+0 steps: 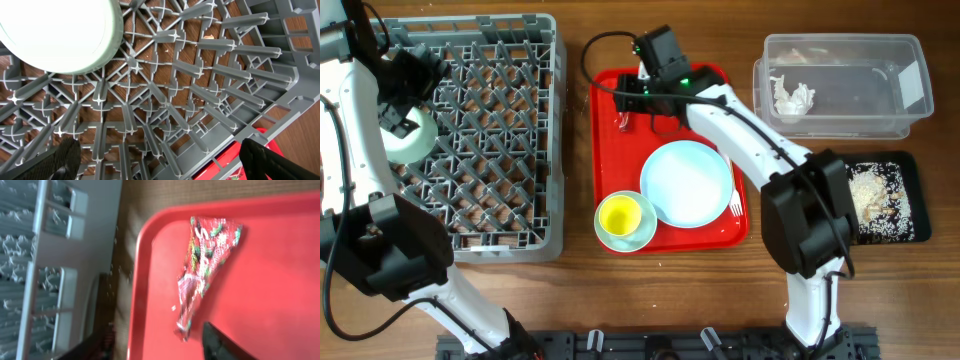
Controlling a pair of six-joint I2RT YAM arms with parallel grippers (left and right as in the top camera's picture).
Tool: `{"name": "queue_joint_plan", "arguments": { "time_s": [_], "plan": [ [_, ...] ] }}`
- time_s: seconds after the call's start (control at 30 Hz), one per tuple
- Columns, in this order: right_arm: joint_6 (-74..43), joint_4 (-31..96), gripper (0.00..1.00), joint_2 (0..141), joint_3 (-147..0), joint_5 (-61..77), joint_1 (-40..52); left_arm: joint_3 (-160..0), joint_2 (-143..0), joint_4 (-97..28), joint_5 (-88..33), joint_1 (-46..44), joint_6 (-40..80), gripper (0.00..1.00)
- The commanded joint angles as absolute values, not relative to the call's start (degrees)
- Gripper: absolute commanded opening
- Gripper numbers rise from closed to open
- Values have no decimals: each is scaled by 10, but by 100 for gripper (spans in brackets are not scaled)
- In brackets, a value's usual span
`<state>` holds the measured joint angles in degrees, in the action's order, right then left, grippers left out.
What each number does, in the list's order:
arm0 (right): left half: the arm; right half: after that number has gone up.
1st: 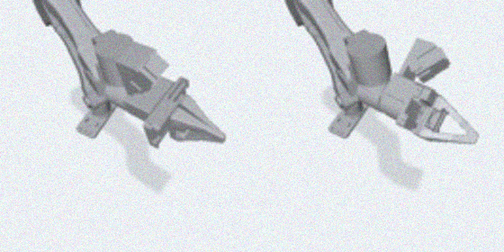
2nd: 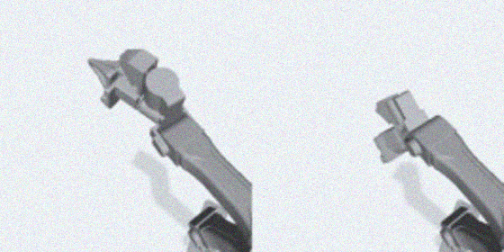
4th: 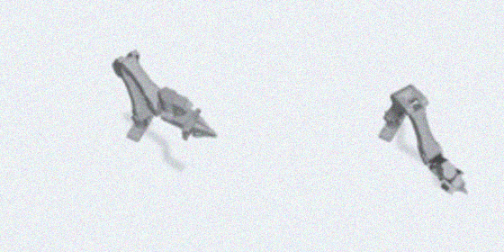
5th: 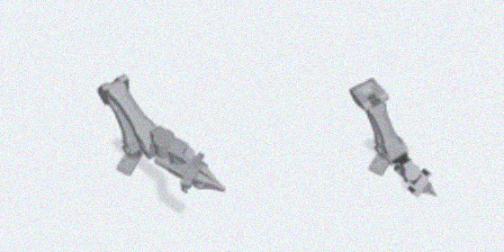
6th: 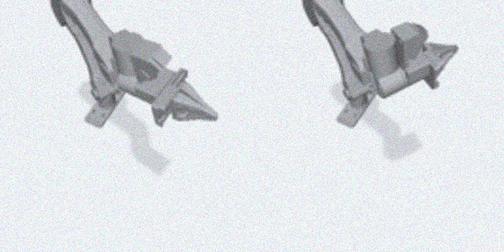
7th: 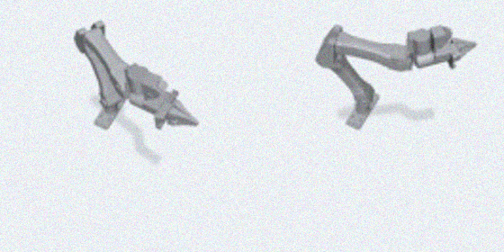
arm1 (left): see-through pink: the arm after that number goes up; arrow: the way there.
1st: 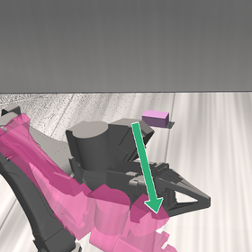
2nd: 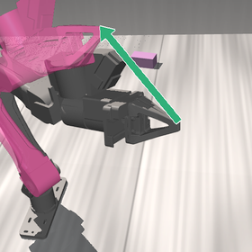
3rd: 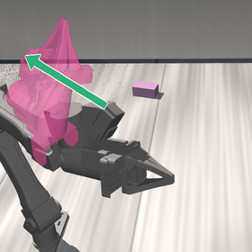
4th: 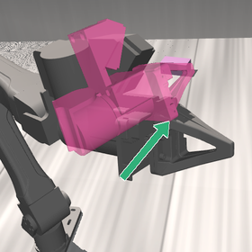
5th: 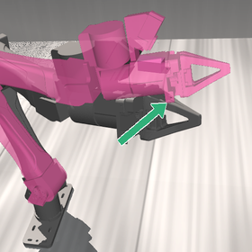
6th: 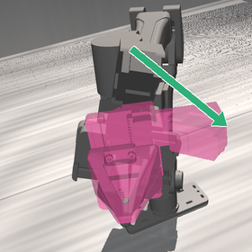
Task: Sort waste into correct bins and load items into the dishwasher rack
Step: 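Grasp the red snack wrapper on the red tray with the right gripper, then carry the wrapper into the clear bin, release it, raise right gripper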
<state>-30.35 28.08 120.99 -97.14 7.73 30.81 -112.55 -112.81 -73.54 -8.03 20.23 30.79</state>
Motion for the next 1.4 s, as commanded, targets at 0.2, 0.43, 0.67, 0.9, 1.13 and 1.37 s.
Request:
{"name": "queue_joint_plan", "arguments": {
  "time_s": [0.2, 0.43, 0.67, 0.9, 1.13, 1.37],
  "plan": [
    [-394, 241, 57, 1290, -993, -25, 314, -1125, -1110, -736, -85, 204, 314, 100],
    [-411, 232, 56, 1322, -989, 1, 314, -1125, -1110, -736, -85, 204, 314, 100],
    [-409, 231, 45, 1353, -989, 0, 324, -1125, -1110, -736, -85, 204, 314, 100],
    [-416, 230, 16, 1366, -990, -4, 324, -1125, -1110, -736, -85, 204, 314, 100],
    [-406, 281, 4, 1299, -1038, -20, 289, -1125, -1110, -736, -85, 204, 314, 100],
    [-407, 431, 4, 1107, -1048, -185, 151, -1125, -1110, -736, -85, 204, 314, 100]
  ]
}}
